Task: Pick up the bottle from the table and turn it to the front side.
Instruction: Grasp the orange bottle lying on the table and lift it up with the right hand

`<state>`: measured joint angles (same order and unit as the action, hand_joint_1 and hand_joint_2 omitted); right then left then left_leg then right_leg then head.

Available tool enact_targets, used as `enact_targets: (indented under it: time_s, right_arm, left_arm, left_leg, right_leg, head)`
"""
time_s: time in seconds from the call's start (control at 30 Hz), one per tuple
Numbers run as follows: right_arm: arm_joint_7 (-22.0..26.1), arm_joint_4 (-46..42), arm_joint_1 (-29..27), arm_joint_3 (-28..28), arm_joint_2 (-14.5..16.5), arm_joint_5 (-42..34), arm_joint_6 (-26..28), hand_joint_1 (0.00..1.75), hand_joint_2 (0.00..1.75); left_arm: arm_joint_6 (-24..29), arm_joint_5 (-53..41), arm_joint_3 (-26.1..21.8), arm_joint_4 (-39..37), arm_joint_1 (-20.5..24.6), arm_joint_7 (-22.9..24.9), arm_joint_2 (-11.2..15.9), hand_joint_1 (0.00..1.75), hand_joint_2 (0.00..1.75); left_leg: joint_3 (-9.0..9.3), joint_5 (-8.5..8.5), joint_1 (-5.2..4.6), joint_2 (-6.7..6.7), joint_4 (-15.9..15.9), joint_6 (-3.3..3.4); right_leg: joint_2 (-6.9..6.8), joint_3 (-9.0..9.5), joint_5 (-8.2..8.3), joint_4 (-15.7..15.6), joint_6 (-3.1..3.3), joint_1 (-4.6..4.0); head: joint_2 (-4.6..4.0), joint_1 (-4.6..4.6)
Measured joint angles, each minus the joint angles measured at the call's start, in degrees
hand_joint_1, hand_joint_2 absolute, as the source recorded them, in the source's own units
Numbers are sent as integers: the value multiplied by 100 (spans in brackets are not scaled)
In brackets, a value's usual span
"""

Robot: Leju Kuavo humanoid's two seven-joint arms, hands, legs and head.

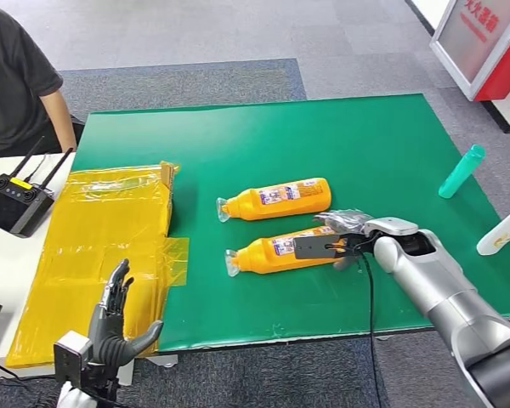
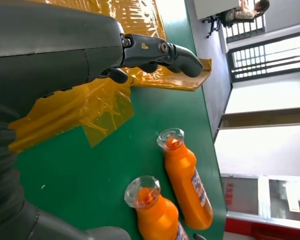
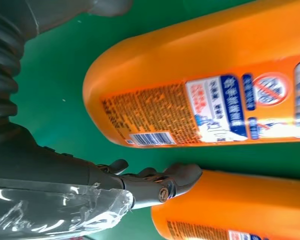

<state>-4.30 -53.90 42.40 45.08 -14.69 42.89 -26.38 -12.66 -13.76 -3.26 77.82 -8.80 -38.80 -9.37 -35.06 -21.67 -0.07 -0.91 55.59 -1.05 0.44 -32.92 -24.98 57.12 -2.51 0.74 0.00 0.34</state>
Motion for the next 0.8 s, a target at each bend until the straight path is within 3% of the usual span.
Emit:
enact_targets:
  time_s: [0.2,0.73,0.77,0.8]
  right_arm:
    - [-68,-3,61,316,-147,-299,124,0,175]
    - [-75,259,-54,633,-166,-395,543,0,175]
    - [-75,269,-54,641,-166,-396,544,29,175]
    - [-75,281,-54,651,-166,-396,544,73,175]
  left_arm:
    - [37,41,46,-49,46,0,28,0,175]
    - [94,85,159,-127,96,0,64,0,175]
    - [97,88,160,-129,97,0,65,0,175]
    - [100,90,162,-133,100,0,67,0,175]
  left_leg:
    - [0,0,0,0,0,0]
    - [0,0,0,0,0,0]
    - [0,0,0,0,0,0]
    - [0,0,0,0,0,0]
  right_leg:
    - [0,0,0,0,0,0]
    - [0,0,0,0,0,0]
    - [0,0,0,0,0,0]
    - [0,0,0,0,0,0]
  head:
    - [0,1]
    - [0,1]
    - [0,1]
    - [0,1]
